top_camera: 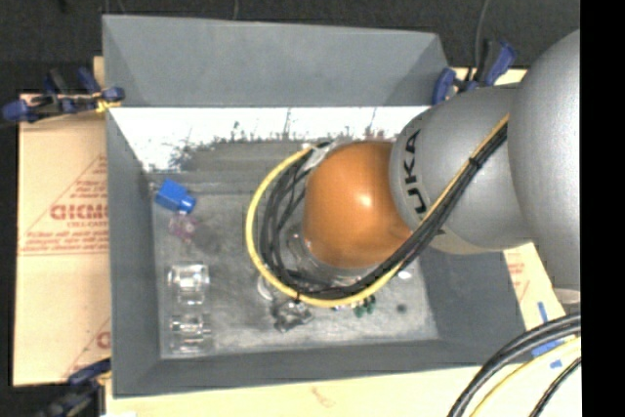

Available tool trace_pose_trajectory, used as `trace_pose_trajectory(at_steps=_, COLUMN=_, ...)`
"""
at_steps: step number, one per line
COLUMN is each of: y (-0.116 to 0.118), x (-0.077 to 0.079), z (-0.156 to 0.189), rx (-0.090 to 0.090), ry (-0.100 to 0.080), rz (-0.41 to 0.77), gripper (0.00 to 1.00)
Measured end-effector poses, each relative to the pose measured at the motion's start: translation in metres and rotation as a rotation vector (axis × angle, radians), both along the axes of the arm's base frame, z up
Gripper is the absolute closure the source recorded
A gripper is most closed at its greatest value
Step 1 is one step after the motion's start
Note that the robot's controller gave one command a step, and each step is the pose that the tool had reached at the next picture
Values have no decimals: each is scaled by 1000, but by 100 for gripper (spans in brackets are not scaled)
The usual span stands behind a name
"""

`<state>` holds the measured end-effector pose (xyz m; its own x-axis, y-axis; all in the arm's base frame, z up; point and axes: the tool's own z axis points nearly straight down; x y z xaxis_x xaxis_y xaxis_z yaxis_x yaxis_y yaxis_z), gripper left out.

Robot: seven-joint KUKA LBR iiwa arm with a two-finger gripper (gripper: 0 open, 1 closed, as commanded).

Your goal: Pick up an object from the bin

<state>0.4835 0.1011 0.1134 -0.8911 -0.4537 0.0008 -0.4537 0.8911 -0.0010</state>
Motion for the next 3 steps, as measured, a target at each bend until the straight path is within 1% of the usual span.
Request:
trace_pose_trajectory(at_steps=1, y=1, x=1, z=0, rx=1, ry=-1, rz=-1, gripper=0)
trace_pose_trajectory(at_steps=2, y=-71, x=10, z=99, rx=-1, ry=-12, rz=23, gripper=0)
trace_pose_trajectory(at_steps=3, y=-46, x=29, z=-25, rx=4, ry=-18, rz=145, gripper=0)
